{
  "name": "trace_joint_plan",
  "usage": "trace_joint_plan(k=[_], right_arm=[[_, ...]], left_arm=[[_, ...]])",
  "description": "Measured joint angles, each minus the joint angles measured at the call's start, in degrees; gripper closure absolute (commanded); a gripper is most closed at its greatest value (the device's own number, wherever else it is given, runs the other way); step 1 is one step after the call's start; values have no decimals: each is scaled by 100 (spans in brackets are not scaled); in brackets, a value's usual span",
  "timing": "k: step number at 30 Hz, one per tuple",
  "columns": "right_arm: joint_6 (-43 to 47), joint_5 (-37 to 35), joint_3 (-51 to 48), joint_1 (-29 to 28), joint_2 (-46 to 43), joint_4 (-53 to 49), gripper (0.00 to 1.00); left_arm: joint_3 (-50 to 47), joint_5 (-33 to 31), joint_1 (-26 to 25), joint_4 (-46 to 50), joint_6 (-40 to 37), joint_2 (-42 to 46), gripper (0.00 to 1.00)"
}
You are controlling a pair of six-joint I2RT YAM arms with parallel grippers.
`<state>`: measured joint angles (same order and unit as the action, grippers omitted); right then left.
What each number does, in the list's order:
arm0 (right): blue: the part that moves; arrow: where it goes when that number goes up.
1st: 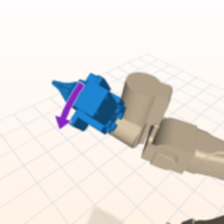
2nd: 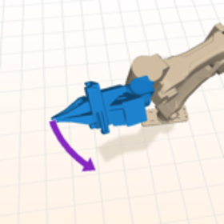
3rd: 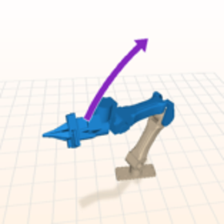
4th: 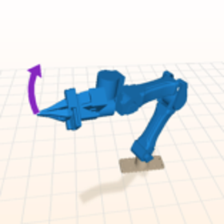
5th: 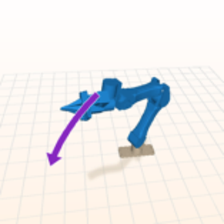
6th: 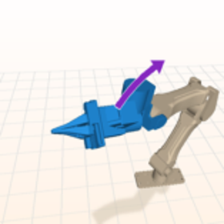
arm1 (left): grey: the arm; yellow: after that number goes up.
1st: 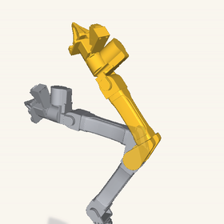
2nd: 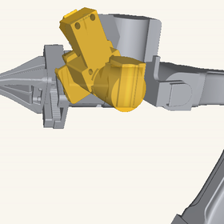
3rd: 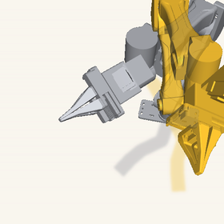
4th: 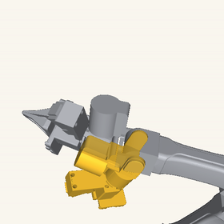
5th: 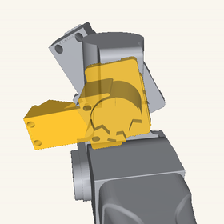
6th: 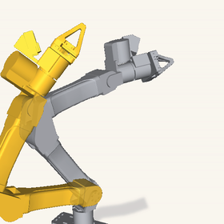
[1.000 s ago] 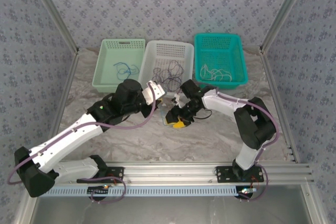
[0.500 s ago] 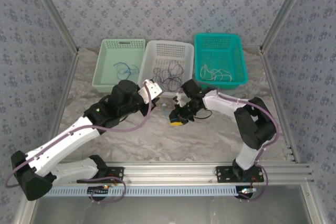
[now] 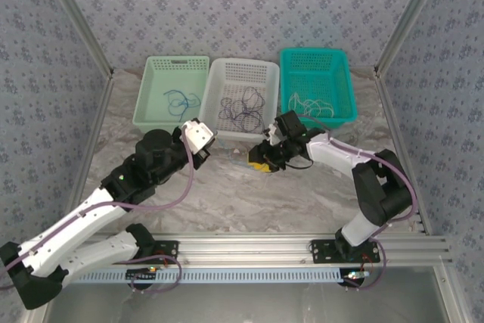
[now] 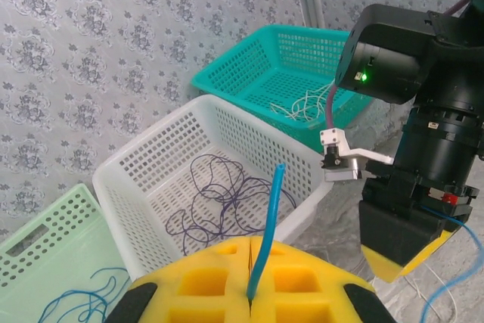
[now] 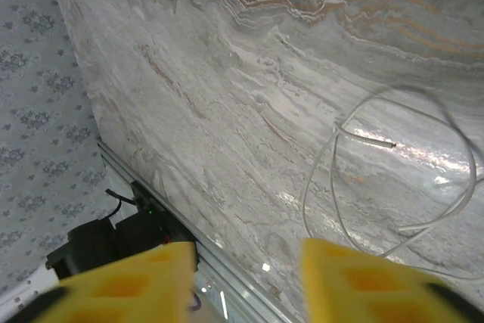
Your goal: Untangle the cables
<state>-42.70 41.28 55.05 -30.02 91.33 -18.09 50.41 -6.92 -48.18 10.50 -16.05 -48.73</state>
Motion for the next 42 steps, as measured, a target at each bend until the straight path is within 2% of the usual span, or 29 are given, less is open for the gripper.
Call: trace_joint_plan(k=[5,6,14,18,21,32,42], right_arm=[[22,-400,0,33,-564,48,2],[26,-538,-2,63,-756,74,0],[87,-1825,-240,481,-2496,656,0],[289,-2354,-251,520,-2962,610,0],[516,-2682,-249,533,-3193,407,0],[1182,-3274,-256,603,-3595,-310,3],[1550,-3399,-402,599,-3171,-1095,20]], left_arm=[[17,0,0,63,-94,-153,97],[33,-2,0,131,-116,-160,97],[94,-46,0,494,-306,-160,96],[129,-387,28,501,-409,-181,97],[321,-640,238,492,-514,-326,97],[1871,-732,2389,332,-358,-1711,97],[2756,-343,3904,245,490,-3659,98]])
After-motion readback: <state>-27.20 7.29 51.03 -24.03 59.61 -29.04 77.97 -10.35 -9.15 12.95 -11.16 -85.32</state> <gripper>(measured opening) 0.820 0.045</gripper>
